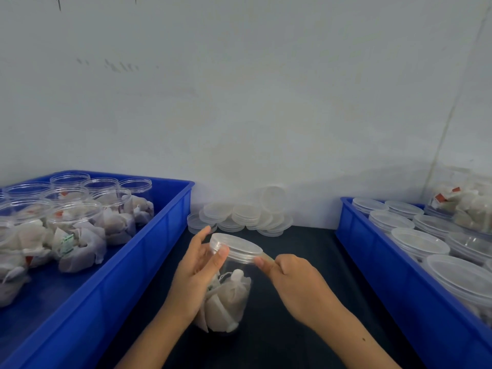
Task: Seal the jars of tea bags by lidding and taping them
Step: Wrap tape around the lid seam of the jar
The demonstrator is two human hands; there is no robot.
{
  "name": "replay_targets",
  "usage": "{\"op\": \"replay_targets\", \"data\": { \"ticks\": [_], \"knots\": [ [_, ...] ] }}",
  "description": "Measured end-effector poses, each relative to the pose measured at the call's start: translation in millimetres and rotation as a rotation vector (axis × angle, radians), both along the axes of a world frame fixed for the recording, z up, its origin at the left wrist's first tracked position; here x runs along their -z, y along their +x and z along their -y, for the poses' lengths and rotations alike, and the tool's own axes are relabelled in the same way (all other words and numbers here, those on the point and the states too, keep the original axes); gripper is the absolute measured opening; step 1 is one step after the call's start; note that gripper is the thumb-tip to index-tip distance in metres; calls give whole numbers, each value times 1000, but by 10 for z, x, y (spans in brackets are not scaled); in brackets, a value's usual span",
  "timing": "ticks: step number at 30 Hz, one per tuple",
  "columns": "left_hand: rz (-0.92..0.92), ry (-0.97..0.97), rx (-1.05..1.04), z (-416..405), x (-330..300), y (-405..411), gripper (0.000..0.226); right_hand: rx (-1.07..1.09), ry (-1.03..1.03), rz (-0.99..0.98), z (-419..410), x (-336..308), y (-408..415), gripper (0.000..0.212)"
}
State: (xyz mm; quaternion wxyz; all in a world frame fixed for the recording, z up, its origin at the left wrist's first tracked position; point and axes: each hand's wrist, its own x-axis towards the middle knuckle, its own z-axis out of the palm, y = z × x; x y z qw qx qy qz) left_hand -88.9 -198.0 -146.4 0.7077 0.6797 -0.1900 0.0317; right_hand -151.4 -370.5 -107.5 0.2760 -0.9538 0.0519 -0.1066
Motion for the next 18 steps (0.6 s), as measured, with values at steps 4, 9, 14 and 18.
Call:
{"op": "replay_targets", "data": {
  "ticks": [4,9,14,18],
  "knots": [
    [65,179,-94,68,21,-11,95,-25,-2,3,-74,10,-18,50],
    [40,120,-114,52,19,9,85,-103,113,-38,-26,-21,2,55],
    [35,84,-88,26,0,19,83,-213,162,-89,42,-116,-34,49],
    [17,60,-62,-33,5,61,79,-244,71,-38,87,-168,-52,53]
  ]
}}
